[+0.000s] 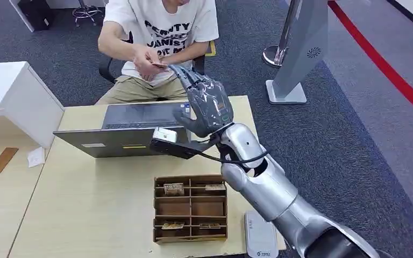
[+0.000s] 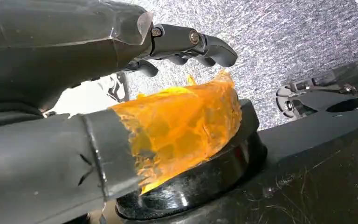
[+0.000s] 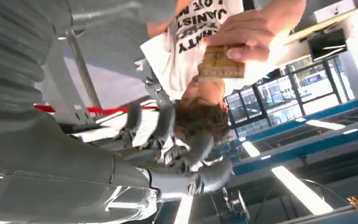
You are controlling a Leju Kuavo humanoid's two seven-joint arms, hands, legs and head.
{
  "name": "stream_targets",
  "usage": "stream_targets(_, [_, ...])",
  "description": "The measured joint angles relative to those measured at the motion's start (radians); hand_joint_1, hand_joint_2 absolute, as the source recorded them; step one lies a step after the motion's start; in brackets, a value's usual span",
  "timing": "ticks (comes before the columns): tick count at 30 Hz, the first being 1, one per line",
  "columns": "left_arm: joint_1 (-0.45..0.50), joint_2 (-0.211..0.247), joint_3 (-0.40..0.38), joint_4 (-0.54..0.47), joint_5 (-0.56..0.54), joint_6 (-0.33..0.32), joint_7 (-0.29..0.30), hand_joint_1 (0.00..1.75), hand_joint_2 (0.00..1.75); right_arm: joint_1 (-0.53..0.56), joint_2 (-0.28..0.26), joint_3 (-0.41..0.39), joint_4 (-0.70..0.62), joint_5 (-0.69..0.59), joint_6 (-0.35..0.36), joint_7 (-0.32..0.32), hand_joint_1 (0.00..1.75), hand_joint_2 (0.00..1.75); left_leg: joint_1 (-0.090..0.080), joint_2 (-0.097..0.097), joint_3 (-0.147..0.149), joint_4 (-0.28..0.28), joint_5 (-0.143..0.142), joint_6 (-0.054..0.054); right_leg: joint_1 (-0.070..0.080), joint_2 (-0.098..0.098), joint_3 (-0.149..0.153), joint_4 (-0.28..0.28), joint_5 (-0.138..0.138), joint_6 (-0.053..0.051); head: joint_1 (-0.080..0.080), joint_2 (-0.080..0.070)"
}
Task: Pass the card to the sensor for recognition and then transmit it.
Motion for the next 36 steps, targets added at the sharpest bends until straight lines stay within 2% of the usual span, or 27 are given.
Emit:
stream_targets(3, [0.0,0.0,0.0,0.0,0.002,0.0,0.0,0.0,0.0,0.005,0.001,0.0,-0.003,-0.013,-0.005,-0.003,0.0,1.75,0.0,0.0,0.0,0.0,0.0,0.0,0.0,0.0,0.0,0.0,0.0,0.0,0.0,0.0])
stream_targets(8, [0.004,0.0,0.001,0.0,0.017,0.008,-0.004,0.0,0.0,0.061,0.008,-0.028,-0.062,-0.166,-0.038,-0.044,0.0,1.75,0.0,0.0,0.0,0.0,0.0,0.0,0.0,0.0,0.0,0.0,0.0,0.0,0.0,0.0])
stream_targets(12, [0.007,0.0,0.002,0.0,0.024,0.009,-0.006,0.0,0.0,0.099,0.009,-0.044,-0.103,-0.216,-0.04,-0.059,0.0,1.75,0.0,0.0,0.0,0.0,0.0,0.0,0.0,0.0,0.0,0.0,0.0,0.0,0.0,0.0])
stream_targets(15, [0.012,0.0,0.007,0.0,0.04,0.018,-0.015,0.0,0.0,0.138,0.011,-0.064,-0.146,-0.359,-0.014,-0.094,0.0,1.75,0.0,0.0,0.0,0.0,0.0,0.0,0.0,0.0,0.0,0.0,0.0,0.0,0.0,0.0])
stream_targets(19, [0.013,0.0,0.008,0.0,0.043,0.019,-0.015,0.0,0.0,0.143,0.011,-0.066,-0.149,-0.377,-0.009,-0.097,0.0,1.75,0.0,0.0,0.0,0.0,0.0,0.0,0.0,0.0,0.0,0.0,0.0,0.0,0.0,0.0])
stream_targets(21, [0.015,0.0,0.01,0.0,0.048,0.021,-0.016,0.0,0.0,0.156,0.011,-0.07,-0.162,-0.434,0.004,-0.107,0.0,1.75,0.0,0.0,0.0,0.0,0.0,0.0,0.0,0.0,0.0,0.0,0.0,0.0,0.0,0.0])
stream_targets(22, [0.017,0.0,0.013,0.0,0.053,0.022,-0.018,0.0,0.0,0.171,0.011,-0.075,-0.176,-0.487,0.017,-0.117,0.0,1.75,0.0,0.0,0.0,0.0,0.0,0.0,0.0,0.0,0.0,0.0,0.0,0.0,0.0,0.0])
stream_targets(23, [0.023,0.001,0.021,0.0,0.067,0.029,-0.024,0.0,0.0,0.215,0.011,-0.085,-0.221,-0.616,0.045,-0.143,0.0,1.75,0.0,0.0,0.0,0.0,0.0,0.0,0.0,0.0,0.0,0.0,0.0,0.0,0.0,0.0])
stream_targets(24, [0.028,0.002,0.029,0.0,0.073,0.03,-0.027,0.0,0.0,0.248,0.011,-0.089,-0.251,-0.682,0.06,-0.156,0.0,1.75,0.0,0.0,0.0,0.0,-0.001,0.0,0.0,0.0,-0.001,0.0,0.0,0.0,0.0,0.0])
stream_targets(26, [0.037,0.005,0.055,0.0,0.101,0.039,-0.035,0.0,0.0,0.345,-0.012,-0.098,-0.341,-0.954,0.186,-0.19,0.0,1.75,0.0,0.0,-0.001,0.0,-0.001,0.0,0.0,0.0,-0.001,0.0,0.0,0.0,0.0,0.0])
stream_targets(31, [0.039,0.006,0.077,0.0,0.115,0.042,-0.035,0.0,0.0,0.429,-0.073,-0.097,-0.394,-1.163,0.363,-0.219,0.0,1.75,0.0,0.0,-0.001,0.0,-0.001,0.0,0.0,0.0,-0.001,0.0,0.0,0.0,0.0,0.0])
stream_targets(34, [0.039,0.006,0.085,0.0,0.116,0.042,-0.035,0.0,0.0,0.456,-0.096,-0.096,-0.41,-1.18,0.384,-0.222,0.0,1.75,0.0,0.0,-0.001,0.0,-0.001,0.0,0.0,0.0,-0.001,0.0,0.0,0.0,0.0,0.0])
stream_targets(36, [0.039,0.006,0.087,0.0,0.118,0.042,-0.035,0.0,0.0,0.467,-0.107,-0.095,-0.419,-1.214,0.424,-0.227,0.0,1.75,0.0,0.0,0.0,0.0,-0.001,0.0,0.0,0.0,-0.001,0.0,0.0,0.0,0.0,0.0])
